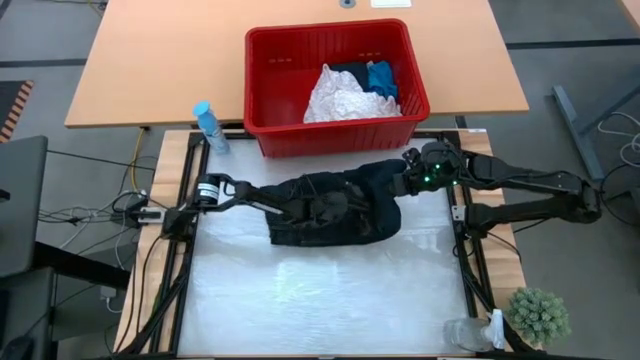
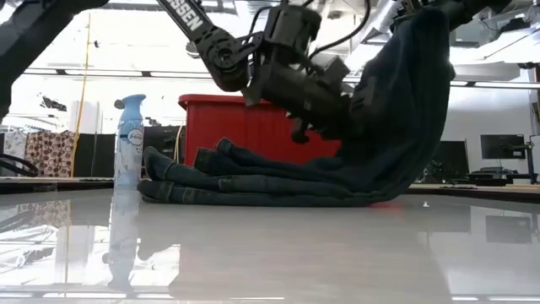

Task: Fold Laundry from Bin
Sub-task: Fold the black pants from the red bin

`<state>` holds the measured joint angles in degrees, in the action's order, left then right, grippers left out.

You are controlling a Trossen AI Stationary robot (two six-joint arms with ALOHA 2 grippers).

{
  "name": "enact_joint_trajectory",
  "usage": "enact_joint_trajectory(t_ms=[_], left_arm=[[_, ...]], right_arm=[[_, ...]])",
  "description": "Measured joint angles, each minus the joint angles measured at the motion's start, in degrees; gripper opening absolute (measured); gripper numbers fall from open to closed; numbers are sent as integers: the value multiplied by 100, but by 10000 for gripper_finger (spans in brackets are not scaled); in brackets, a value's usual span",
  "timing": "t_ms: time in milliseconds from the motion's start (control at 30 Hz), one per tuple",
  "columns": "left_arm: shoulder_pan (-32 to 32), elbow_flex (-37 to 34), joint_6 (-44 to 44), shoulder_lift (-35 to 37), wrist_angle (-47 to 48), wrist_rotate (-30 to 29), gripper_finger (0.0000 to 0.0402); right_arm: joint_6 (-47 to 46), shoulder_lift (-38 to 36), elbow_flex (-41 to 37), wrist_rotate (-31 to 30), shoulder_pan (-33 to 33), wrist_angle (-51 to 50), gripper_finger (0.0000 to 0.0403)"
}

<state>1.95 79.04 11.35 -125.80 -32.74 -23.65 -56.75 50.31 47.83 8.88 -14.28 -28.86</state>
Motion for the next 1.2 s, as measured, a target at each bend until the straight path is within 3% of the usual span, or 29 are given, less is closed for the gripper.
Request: enact_joint_trajectory(t_ms=[67, 133, 333, 467, 600, 733, 1200], left_arm=[[119, -158, -164, 55, -2, 199, 0], [300, -338, -183, 201, 110, 858, 0], [1202, -383, -387, 714, 1063, 3977, 0], [1704, -404, -1047, 739, 1856, 4748, 0], [2024, -411, -1593, 765, 2212, 4892, 0], [2129, -418, -1525, 765, 1708, 4950, 0], [2020, -421, -2198, 622, 2062, 4625, 0]], right_arm=[[4, -84, 0, -1, 0, -133, 37], [27, -189, 0, -3, 0, -398, 37], [29, -540, 0, -119, 0, -1086, 37], [91, -657, 0, -126, -14, -1310, 37], [121, -686, 0, -135, -17, -1320, 37], [131, -682, 0, -135, -17, -1320, 37], [127, -678, 0, -124, -162, -1284, 37]])
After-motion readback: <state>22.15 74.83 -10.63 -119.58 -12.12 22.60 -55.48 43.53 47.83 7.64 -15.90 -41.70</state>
